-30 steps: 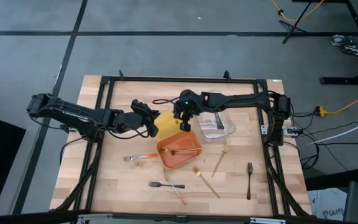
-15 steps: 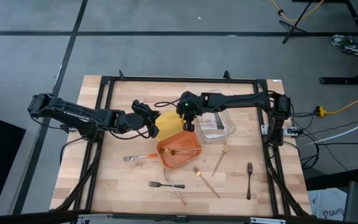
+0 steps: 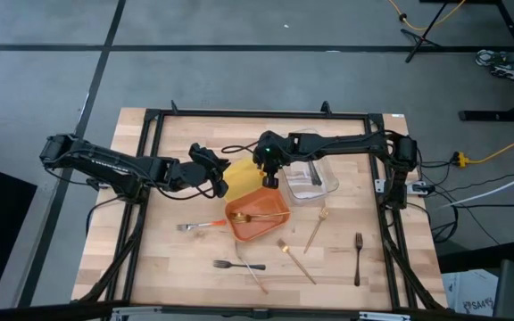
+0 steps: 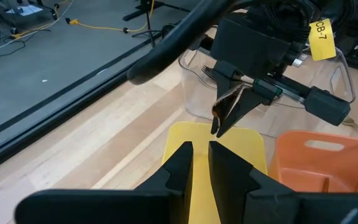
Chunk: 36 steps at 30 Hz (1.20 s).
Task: Sort silverware by color (type)
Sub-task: Put the orange fork into the yellow bin, then put the black fork into the transparent bin
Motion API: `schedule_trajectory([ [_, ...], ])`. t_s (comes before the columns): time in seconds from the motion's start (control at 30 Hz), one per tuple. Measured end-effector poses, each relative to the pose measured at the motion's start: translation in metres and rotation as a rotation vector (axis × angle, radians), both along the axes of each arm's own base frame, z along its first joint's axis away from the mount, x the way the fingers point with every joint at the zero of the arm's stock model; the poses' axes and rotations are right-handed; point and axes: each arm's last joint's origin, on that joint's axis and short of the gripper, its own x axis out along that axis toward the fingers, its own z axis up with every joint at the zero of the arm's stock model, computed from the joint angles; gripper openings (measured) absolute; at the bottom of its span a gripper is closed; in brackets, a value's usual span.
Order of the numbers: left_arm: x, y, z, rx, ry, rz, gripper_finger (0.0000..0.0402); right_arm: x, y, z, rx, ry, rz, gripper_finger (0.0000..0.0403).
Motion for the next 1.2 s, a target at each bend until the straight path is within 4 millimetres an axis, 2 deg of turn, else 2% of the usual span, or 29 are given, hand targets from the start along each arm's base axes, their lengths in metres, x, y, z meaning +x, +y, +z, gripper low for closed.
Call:
schedule_trajectory([
  [0.57,-0.0001,-0.0001,0.0001,0.0,0.0,0.0,0.0046,0.0001,0.0004,-0.0002,0.021,-0.004,0.015,0.0015],
  [0.93,0.0,-0.0002,0.0002,0.0,-0.001,0.0,0.0046,0.0002,0.0005,-0.0002,0.021,-0.004,0.016,0.0105],
  [1.2,0.0,-0.0002,0.0002,0.0,-0.001,0.0,0.0046,0.0003,0.0006,-0.0003,0.021,-0.004,0.016,0.0122],
])
